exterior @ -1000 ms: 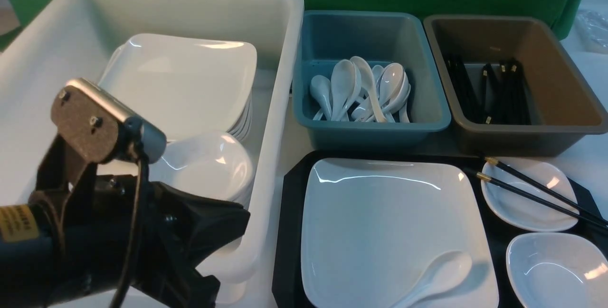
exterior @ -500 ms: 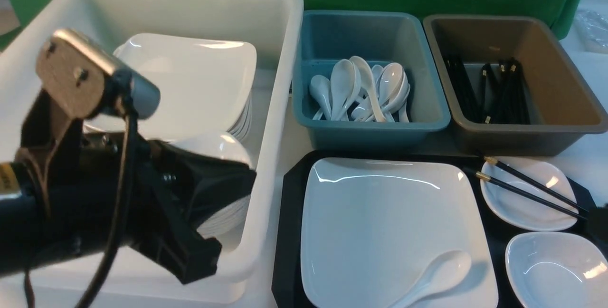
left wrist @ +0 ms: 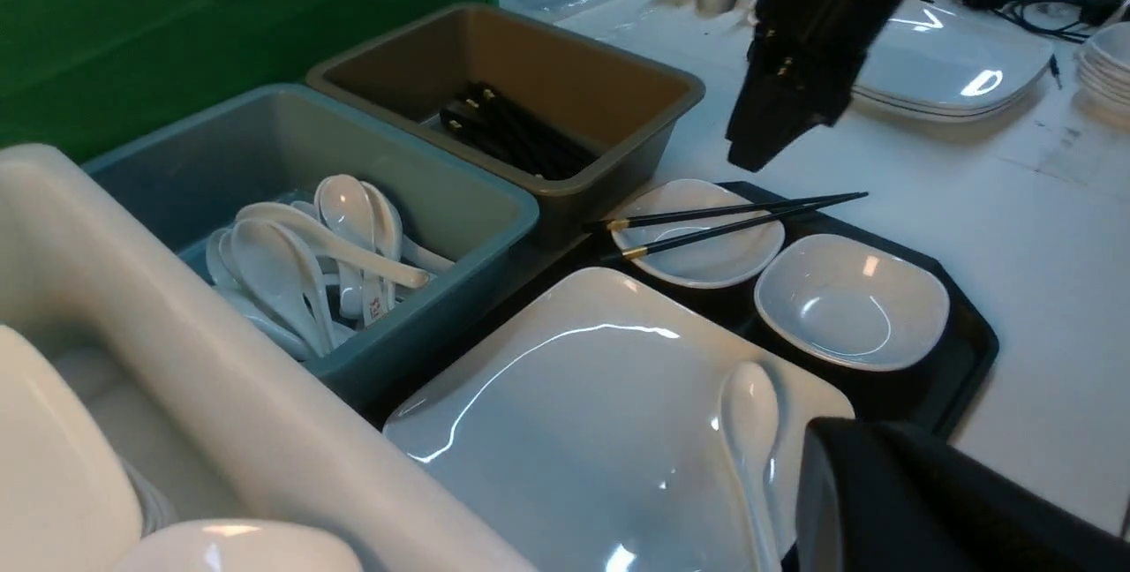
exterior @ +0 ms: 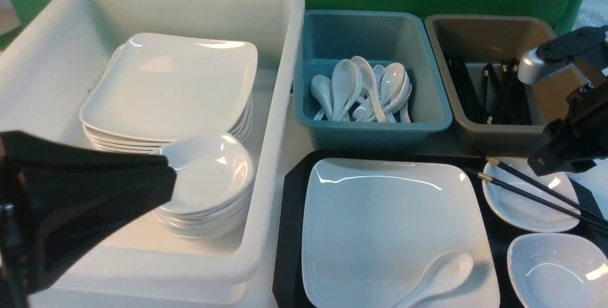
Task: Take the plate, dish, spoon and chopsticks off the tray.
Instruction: Use the right arm to grab a pair of chopsticks from the plate
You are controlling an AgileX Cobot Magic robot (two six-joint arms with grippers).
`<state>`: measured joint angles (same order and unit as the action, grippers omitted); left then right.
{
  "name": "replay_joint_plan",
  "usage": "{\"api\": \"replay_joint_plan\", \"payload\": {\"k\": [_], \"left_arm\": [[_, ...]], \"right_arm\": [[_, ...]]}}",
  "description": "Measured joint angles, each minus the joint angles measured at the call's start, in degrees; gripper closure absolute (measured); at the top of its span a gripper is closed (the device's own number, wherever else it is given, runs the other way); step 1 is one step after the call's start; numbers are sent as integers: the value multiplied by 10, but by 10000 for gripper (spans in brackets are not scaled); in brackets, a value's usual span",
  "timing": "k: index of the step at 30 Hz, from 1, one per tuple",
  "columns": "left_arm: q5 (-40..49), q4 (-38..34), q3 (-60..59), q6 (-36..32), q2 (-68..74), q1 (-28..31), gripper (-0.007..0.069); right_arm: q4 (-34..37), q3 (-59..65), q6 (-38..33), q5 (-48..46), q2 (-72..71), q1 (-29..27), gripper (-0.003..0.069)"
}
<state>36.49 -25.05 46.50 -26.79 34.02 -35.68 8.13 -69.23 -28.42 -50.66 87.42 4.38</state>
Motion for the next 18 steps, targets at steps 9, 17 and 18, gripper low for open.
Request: {"api": "replay_joint_plan", "payload": {"k": [9,17,18], "left_arm": [[14,34,-1,30,-24,0,604],[14,36,-1,42,-24,0,604],[14,36,-1,43,-24,0,604]], "right_arm": [[-9,-32,-55,-7,117,-32,88],[-16,-33,-70,22,159,-32,80],[-20,-34,-70,32,163,-32,80]]}}
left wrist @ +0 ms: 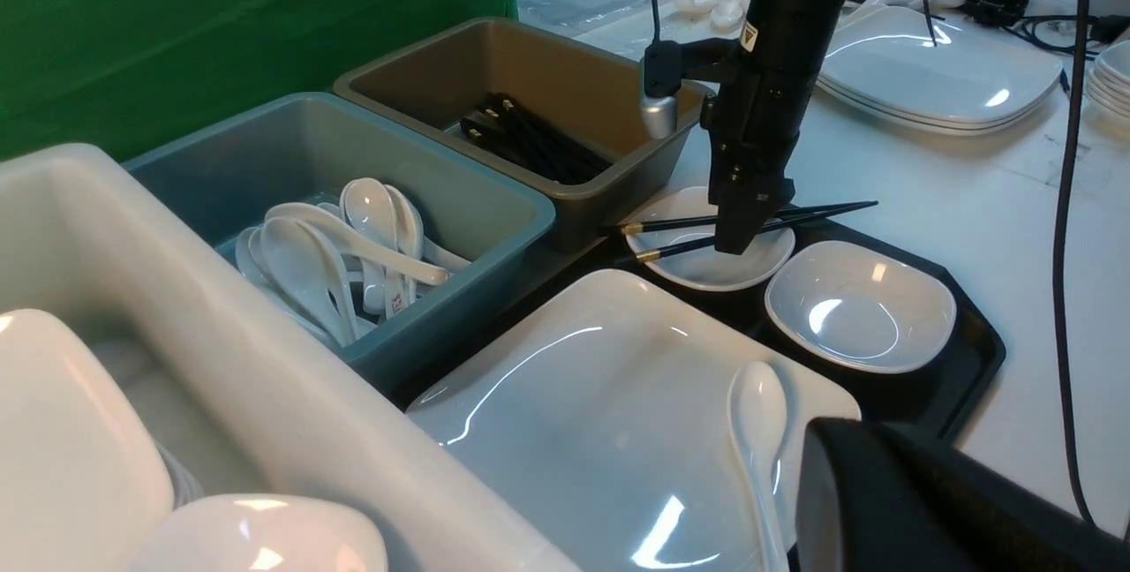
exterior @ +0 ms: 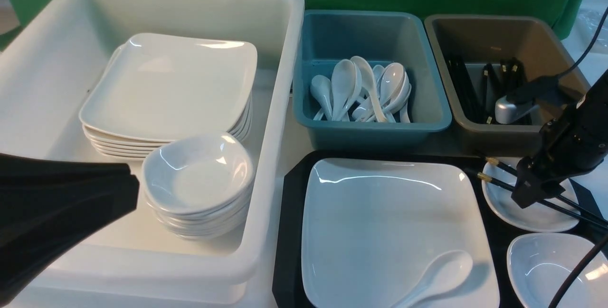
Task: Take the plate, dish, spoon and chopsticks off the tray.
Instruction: Use the right arm to grab a pair of chopsticks from the plate
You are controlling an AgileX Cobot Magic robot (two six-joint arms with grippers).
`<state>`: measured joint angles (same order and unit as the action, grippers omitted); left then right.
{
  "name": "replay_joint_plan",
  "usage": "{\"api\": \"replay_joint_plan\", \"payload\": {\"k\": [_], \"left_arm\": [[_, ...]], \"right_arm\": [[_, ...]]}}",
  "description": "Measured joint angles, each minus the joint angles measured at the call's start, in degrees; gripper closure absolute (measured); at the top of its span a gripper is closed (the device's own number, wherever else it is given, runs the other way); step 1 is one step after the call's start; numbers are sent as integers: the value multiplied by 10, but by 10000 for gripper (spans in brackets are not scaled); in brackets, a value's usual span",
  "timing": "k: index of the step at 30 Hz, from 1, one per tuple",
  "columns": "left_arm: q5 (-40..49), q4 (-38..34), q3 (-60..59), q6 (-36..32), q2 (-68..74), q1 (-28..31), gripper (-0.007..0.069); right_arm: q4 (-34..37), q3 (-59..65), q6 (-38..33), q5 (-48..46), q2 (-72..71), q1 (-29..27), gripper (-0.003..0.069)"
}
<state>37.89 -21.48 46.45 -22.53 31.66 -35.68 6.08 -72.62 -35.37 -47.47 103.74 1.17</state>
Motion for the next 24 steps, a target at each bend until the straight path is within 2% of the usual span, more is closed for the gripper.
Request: {"api": "replay_joint_plan", "payload": {"k": [6,24], "left_arm": [[0,0,0,0,0,0,604],[0,0,0,2,0,0,604]], "right_arm": [[-15,-1,-1,38,6,0,79],[-15,-1,-2,38,6,0,78]]}}
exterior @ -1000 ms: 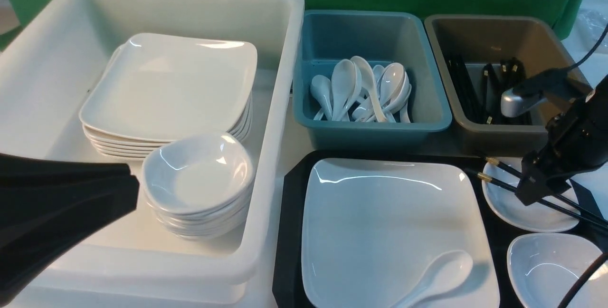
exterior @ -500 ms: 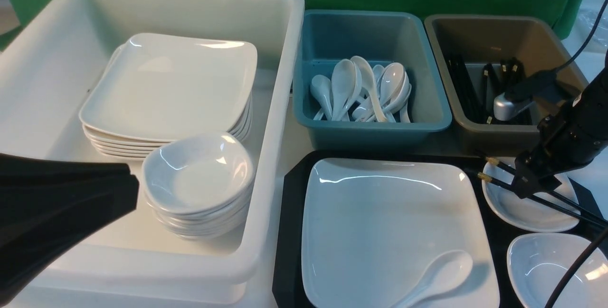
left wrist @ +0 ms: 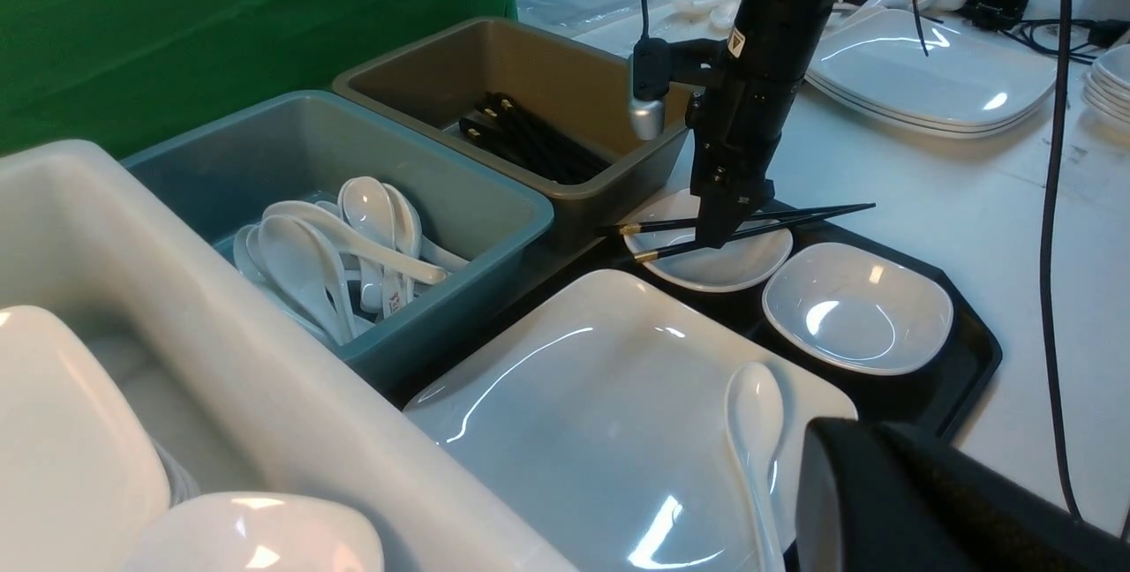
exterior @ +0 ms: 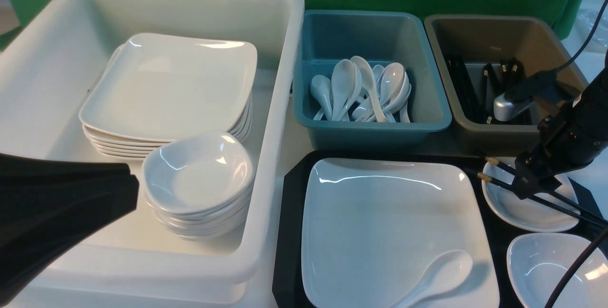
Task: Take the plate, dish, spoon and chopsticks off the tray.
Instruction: Use the right arm to grab a pair of chopsticks from the plate
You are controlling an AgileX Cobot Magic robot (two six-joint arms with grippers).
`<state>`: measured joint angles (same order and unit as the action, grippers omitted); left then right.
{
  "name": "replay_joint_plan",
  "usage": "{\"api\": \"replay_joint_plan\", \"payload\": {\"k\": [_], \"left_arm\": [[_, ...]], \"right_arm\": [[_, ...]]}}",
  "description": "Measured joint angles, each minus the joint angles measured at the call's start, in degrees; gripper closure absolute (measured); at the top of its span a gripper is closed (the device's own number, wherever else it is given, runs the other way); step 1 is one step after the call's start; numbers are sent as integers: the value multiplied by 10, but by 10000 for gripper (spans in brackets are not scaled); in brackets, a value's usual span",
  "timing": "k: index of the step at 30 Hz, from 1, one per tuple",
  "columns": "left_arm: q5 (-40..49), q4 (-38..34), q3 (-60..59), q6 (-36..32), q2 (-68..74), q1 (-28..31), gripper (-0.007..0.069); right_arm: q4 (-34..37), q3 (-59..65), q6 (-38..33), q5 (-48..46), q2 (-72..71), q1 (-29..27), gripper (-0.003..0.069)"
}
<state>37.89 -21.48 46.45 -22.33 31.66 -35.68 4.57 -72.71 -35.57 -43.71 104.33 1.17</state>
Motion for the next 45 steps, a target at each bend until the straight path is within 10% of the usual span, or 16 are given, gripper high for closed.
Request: {"api": "replay_joint_plan", "payload": {"k": [25,35,45], "left_arm": [[2,-6,0,0,0,0,604],[4,-4,0,0,0,0,604],[-43,-4,0,-1,0,0,604]], "right_arm": [[0,0,0,11,50,0,97],[-1,0,-52,-7,51,0,526],[2,-1,-59,-60,-34,41,526]]}}
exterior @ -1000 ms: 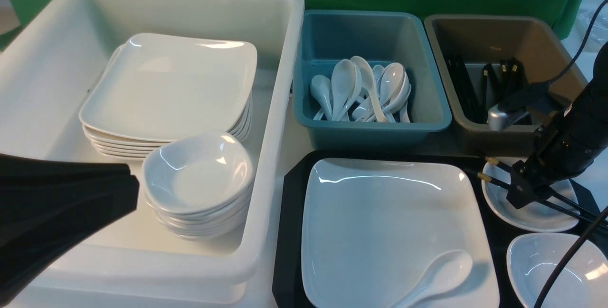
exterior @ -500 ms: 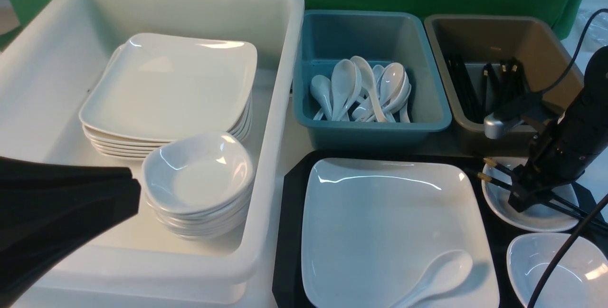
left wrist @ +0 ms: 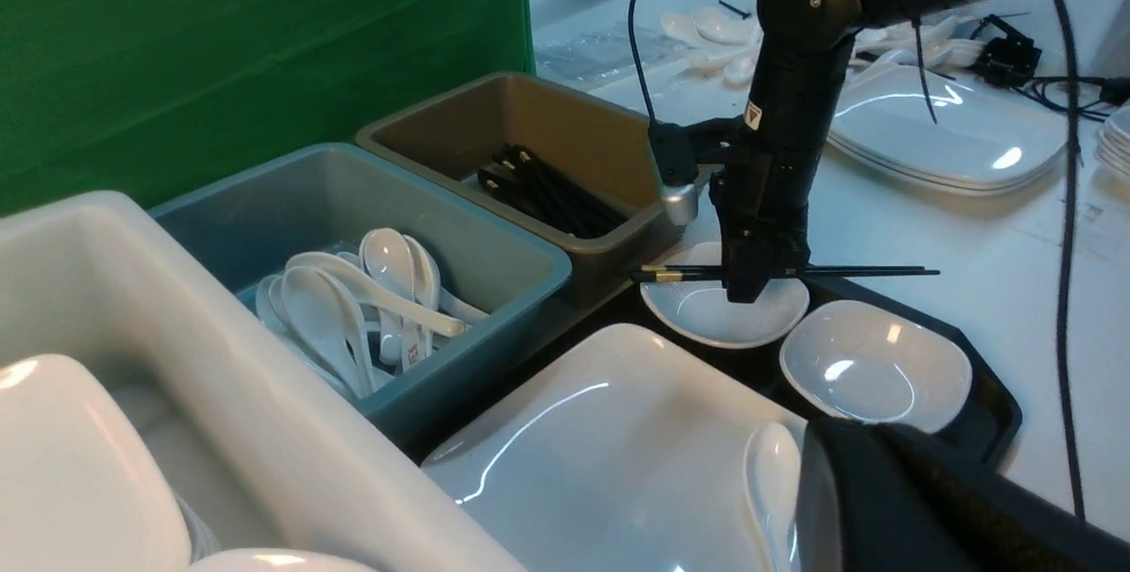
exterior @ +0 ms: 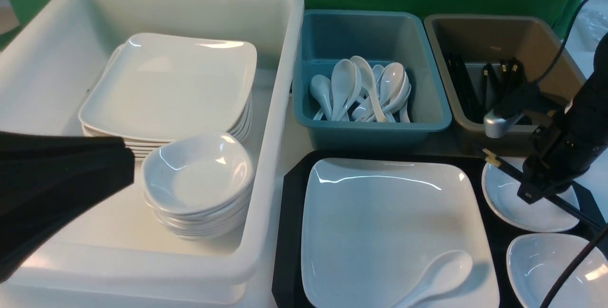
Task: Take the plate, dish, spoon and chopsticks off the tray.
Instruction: Use the right arm to grab a pair of chopsticks from the plate, then use the right arm to put a chopstick into the small storage box on the right
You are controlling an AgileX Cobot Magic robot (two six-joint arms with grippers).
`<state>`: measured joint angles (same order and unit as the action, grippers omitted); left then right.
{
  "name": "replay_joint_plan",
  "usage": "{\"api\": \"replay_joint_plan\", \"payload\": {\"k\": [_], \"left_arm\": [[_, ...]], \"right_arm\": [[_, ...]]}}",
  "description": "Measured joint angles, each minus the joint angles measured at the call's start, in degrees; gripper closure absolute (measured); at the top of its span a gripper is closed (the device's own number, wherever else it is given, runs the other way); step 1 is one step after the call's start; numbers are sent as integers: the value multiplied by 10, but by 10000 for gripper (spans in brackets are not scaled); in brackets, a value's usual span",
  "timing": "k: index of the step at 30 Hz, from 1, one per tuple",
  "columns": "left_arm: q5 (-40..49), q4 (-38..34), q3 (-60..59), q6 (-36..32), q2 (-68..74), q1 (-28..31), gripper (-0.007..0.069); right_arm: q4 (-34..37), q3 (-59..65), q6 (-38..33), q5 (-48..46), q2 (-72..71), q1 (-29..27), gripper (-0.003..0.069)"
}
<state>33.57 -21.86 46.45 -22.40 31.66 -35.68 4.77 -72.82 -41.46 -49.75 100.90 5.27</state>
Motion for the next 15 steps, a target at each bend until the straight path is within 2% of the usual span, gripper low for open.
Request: {"api": "replay_joint_plan", "payload": {"k": [3,6,7,10,12,14,15], "left_arm": [[-19,1,0,-1,0,0,604],[-39,1,0,-1,0,0,604],[-53,1,0,-1,0,0,604],[-75,-3,0,-1,0,0,604],[-79,-5,0,-1,0,0,604],[-80,-7,0,-1,0,0,604],[-80,-9,0,-1,0,0,604]], "right_arm": [[16,-15,27,1,-52,36,526],[26,-48,81,14,-75,54,526],[31,-73,123,24,-77,56,526],[42,-166,219,41,-53,37,526],[61,-217,241,42,-25,17,526],[88,-272,256,42,12,-6,526],[141,-340,276,43,71,-38,526]]}}
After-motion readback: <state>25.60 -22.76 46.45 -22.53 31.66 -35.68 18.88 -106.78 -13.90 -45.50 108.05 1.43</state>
